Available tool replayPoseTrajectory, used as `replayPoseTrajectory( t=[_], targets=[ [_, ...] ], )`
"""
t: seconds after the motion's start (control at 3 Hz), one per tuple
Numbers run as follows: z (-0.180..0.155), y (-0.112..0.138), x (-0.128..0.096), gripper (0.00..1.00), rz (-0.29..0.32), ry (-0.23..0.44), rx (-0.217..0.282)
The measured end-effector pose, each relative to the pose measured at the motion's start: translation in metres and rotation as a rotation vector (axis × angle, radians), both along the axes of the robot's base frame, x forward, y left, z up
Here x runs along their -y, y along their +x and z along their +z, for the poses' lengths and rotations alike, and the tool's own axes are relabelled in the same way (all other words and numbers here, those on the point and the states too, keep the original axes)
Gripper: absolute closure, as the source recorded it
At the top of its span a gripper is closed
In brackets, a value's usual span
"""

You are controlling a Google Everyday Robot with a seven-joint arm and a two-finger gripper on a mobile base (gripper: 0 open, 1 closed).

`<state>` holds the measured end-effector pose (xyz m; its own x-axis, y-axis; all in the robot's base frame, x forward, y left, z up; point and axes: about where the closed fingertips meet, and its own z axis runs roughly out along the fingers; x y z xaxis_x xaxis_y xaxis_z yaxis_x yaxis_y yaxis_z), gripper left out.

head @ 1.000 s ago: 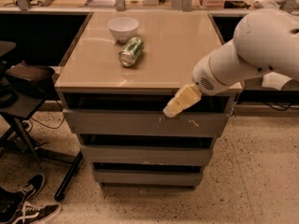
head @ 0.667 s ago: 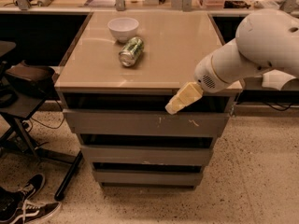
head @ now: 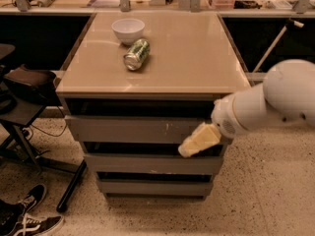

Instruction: Open top drawer

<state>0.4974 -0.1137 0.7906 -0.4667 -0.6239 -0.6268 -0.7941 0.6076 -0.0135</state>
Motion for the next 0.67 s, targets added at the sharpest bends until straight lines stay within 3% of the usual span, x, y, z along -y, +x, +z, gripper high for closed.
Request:
replayPoseTrajectory(
  t=[0.33, 0.67],
  targets=[
    [-0.015, -0.013, 0.006, 0.00, -0.010, -0.003, -0.032],
    [-0.023, 0.002, -0.002, 0.00, -0.004, 0.003, -0.026]
  ],
)
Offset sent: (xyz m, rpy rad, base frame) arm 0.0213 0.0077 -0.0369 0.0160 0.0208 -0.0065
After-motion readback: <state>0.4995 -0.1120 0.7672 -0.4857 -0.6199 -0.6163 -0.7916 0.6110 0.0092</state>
